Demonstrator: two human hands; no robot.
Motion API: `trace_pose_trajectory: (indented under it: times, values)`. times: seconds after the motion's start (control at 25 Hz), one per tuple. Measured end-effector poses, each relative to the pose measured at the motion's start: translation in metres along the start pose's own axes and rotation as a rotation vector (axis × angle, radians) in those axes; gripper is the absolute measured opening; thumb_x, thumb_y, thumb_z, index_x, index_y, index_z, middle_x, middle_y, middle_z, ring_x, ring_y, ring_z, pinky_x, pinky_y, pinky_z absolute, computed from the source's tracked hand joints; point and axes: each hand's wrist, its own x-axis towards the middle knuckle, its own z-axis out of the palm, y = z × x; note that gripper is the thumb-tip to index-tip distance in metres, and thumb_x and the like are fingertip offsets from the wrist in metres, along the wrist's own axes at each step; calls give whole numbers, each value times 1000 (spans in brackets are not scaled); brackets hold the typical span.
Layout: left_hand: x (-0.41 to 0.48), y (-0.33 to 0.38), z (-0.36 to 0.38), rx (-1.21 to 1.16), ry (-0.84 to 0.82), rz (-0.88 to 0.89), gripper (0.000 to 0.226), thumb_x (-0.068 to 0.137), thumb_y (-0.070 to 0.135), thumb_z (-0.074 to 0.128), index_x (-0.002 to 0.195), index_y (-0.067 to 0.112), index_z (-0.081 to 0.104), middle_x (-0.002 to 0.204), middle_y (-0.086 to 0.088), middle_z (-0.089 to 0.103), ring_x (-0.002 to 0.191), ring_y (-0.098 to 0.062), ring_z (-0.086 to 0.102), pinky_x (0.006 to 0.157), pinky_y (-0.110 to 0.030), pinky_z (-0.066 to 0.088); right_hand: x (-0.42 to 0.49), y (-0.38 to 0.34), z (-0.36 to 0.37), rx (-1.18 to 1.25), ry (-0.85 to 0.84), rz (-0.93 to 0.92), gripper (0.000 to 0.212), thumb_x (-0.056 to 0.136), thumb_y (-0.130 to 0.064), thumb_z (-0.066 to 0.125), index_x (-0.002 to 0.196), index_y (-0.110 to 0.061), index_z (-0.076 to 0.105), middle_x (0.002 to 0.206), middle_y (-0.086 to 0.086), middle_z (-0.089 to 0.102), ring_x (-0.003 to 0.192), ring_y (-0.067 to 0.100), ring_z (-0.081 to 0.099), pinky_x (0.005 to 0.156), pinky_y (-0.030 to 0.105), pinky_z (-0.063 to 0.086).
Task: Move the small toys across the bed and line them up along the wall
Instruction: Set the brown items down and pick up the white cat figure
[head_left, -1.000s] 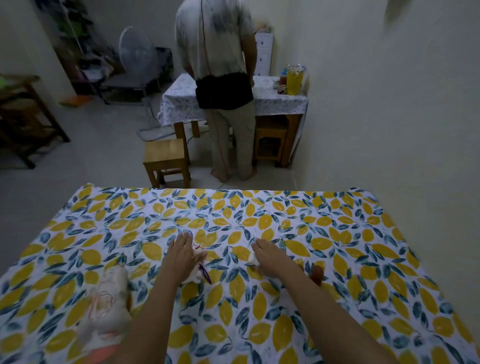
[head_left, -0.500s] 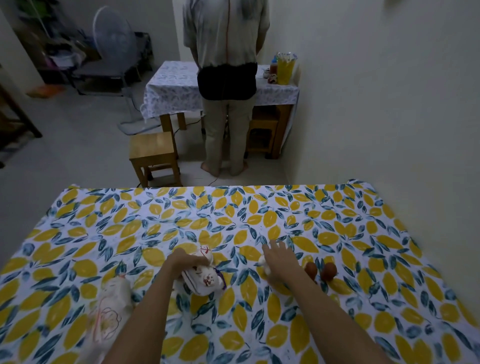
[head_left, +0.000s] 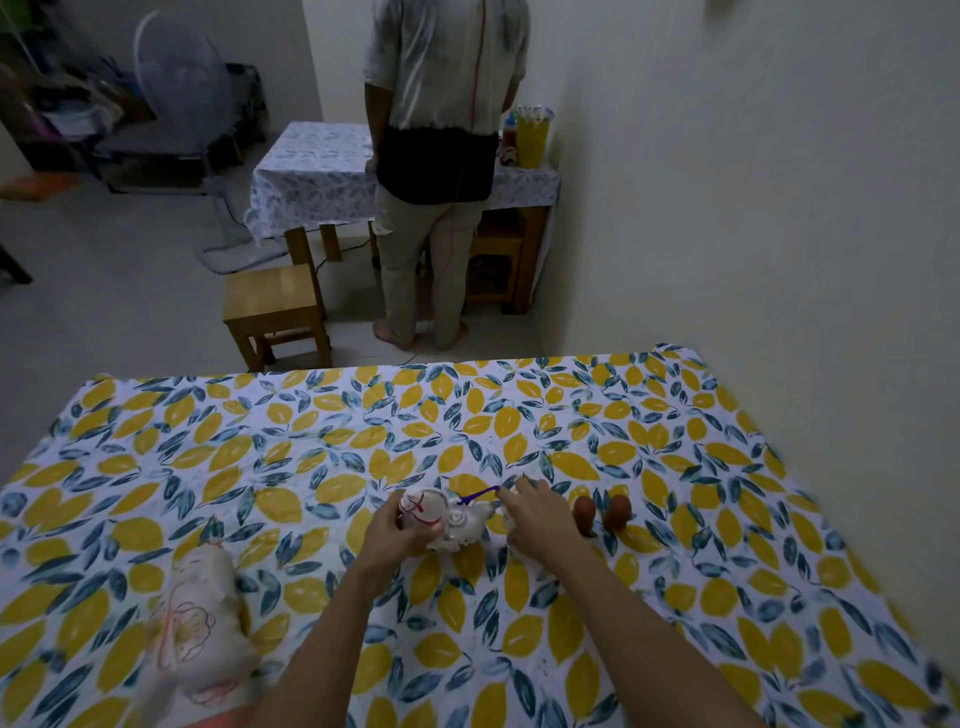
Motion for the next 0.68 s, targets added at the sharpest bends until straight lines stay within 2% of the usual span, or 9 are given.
trace_pose_trajectory:
  times: [0.12,0.2,0.36,0.44,0.48,0.56,0.6,0.68]
  values:
    - [-1,-10,13,-23,69,36,37,73,6,80,103,16,60,114,-19,66,107,-35,64,78,-37,57,-1,5,7,2,10,-14,48,96,-11,50,143,-13,37,136,18,50,120,37,52,92,45,48]
    - [0,-10,14,-11,105,44,34,77,1,77,99,20,59,114,-18,66,107,-35,63,78,-39,57,-1,7,10,3,8,-28,47,98,-11,48,143,-13,37,134,19,51,120,37,52,93,44,47]
    - [3,-13,7,89,138,13,40,70,5,82,104,18,64,111,-12,69,109,-33,64,89,-53,58,-1,10,11,-11,-14,-25,45,97,-11,49,140,-9,37,133,19,53,120,36,52,96,43,45]
    - [0,-9,5,180,149,12,54,69,6,84,117,18,61,121,-10,67,118,-33,60,95,-54,55,-3,11,6,-32,-20,-49,51,97,-23,53,141,-6,35,138,19,49,127,35,48,104,45,39]
    - [-3,-5,2,267,132,13,67,70,9,84,129,18,55,133,-11,60,129,-33,52,103,-53,50,-5,11,2,-48,-10,-76,59,96,-34,54,142,-5,34,141,18,47,131,34,45,108,46,35]
    - [-6,8,-12,621,73,-11,92,76,26,80,151,14,28,159,-12,28,149,-31,19,118,-51,27,-6,11,-12,-66,43,-140,68,96,-50,43,145,-4,30,148,17,40,138,31,36,114,47,29]
    - [-7,16,-23,863,73,-24,97,81,39,74,154,13,15,164,-12,10,152,-31,4,122,-51,16,-6,10,-23,-58,65,-164,71,97,-53,34,148,-4,26,153,16,34,143,29,30,116,46,25]
    - [-20,35,-52,1210,115,-78,97,89,57,52,155,8,0,164,-14,-7,152,-31,-9,124,-51,4,-4,1,-48,-1,71,-182,71,100,-51,23,153,-4,15,162,14,16,151,27,15,122,45,15]
